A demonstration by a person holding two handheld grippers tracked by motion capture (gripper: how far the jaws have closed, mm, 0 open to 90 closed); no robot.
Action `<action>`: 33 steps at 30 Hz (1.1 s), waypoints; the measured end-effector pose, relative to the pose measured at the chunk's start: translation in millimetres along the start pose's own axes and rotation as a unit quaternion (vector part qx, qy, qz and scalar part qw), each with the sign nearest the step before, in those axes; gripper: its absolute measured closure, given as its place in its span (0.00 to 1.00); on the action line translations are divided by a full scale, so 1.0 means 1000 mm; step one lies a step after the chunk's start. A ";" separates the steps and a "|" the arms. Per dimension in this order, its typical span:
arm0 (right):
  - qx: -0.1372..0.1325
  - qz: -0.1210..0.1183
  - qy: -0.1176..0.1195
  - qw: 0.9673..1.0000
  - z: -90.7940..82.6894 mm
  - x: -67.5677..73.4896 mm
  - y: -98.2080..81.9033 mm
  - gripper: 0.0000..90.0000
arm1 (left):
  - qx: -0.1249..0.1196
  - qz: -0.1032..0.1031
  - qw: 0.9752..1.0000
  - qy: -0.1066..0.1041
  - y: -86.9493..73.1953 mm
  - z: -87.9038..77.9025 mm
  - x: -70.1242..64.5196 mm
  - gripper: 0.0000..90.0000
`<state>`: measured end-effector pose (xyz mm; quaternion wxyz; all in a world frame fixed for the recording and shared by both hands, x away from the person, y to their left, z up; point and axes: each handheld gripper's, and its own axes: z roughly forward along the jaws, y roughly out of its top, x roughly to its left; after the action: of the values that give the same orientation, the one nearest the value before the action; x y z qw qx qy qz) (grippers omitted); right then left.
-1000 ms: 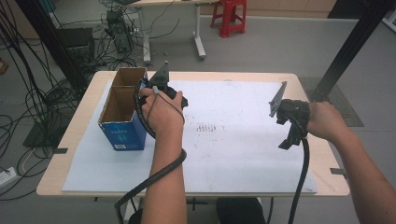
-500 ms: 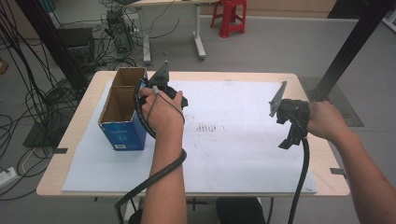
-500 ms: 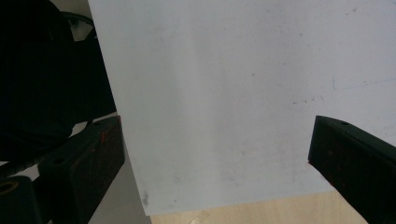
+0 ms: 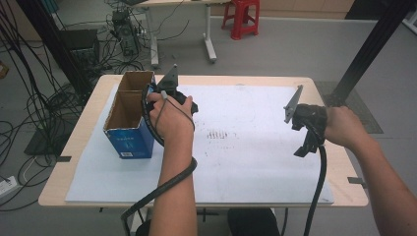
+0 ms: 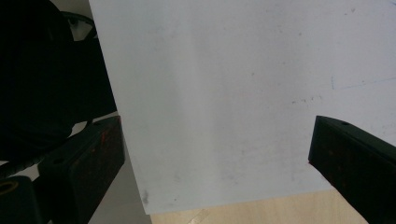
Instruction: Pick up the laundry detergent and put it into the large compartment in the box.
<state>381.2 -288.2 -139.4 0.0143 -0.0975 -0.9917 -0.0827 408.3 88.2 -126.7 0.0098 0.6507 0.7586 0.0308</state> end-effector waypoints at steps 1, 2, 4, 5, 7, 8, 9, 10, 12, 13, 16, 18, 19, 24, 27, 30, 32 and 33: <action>0.000 0.000 0.000 1.000 0.000 0.000 0.000 0.04 | 0.000 0.000 1.000 -0.002 0.000 0.000 0.001 0.08; 0.001 0.000 0.000 1.000 0.001 0.000 0.000 0.04 | 0.000 -0.001 1.000 -0.002 0.000 0.000 0.000 0.08; 0.001 -0.001 0.002 1.000 0.001 0.000 0.000 0.04 | -0.001 -0.001 1.000 -0.002 -0.001 0.001 0.001 0.08; 0.001 -0.001 0.002 1.000 0.001 0.000 0.000 0.04 | 0.001 -0.001 1.000 -0.003 0.000 0.001 0.001 0.08; 0.001 -0.001 0.002 1.000 0.002 0.000 0.000 0.04 | 0.000 -0.002 1.000 -0.001 -0.001 0.002 0.001 0.08; 0.001 0.001 0.002 1.000 0.002 0.000 0.000 0.04 | 0.000 -0.002 1.000 -0.003 -0.001 0.002 0.001 0.08; 0.001 0.001 0.002 1.000 0.002 0.000 0.000 0.04 | 0.001 -0.002 1.000 -0.003 0.000 0.002 0.001 0.08; 0.000 0.001 0.002 1.000 0.002 0.000 0.000 0.04 | 0.002 -0.002 1.000 -0.004 0.000 0.003 0.002 0.08; 0.001 0.001 0.002 1.000 0.002 0.000 0.000 0.04 | 0.002 -0.004 1.000 -0.004 0.000 0.004 0.002 0.09; 0.000 0.001 0.002 1.000 0.002 0.000 -0.001 0.04 | 0.003 -0.005 1.000 -0.004 0.000 0.004 0.002 0.09; 0.001 -0.001 0.003 1.000 0.003 0.000 -0.001 0.04 | 0.005 -0.006 1.000 -0.004 0.000 0.006 0.002 0.12; 0.000 0.000 0.003 1.000 0.003 -0.001 -0.002 0.04 | 0.009 -0.008 1.000 -0.004 0.001 0.008 0.003 0.12; 0.001 0.000 0.003 1.000 0.003 -0.001 -0.002 0.04 | 0.009 -0.010 1.000 -0.003 0.001 0.009 0.003 0.13; -0.003 0.000 0.005 1.000 0.004 -0.001 -0.004 0.04 | 0.007 -0.017 1.000 -0.004 0.001 0.011 0.006 0.15; 0.001 -0.001 0.005 1.000 0.006 -0.002 -0.003 0.04 | 0.006 -0.021 1.000 -0.003 0.000 0.012 0.006 0.17; 0.000 -0.001 0.006 1.000 0.007 -0.003 -0.003 0.04 | 0.008 -0.024 1.000 -0.003 0.001 0.013 0.007 0.21; 0.000 -0.001 0.006 1.000 0.007 -0.003 -0.004 0.04 | 0.008 -0.026 1.000 -0.004 0.000 0.014 0.007 0.22; 0.000 -0.001 0.006 1.000 0.007 -0.003 -0.003 0.04 | 0.007 -0.027 1.000 -0.003 0.000 0.013 0.006 0.24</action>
<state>383.2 -290.9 -147.0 0.0203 -0.0958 -0.9917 -0.0838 408.1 95.0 -139.9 0.0084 0.6304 0.7759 0.0235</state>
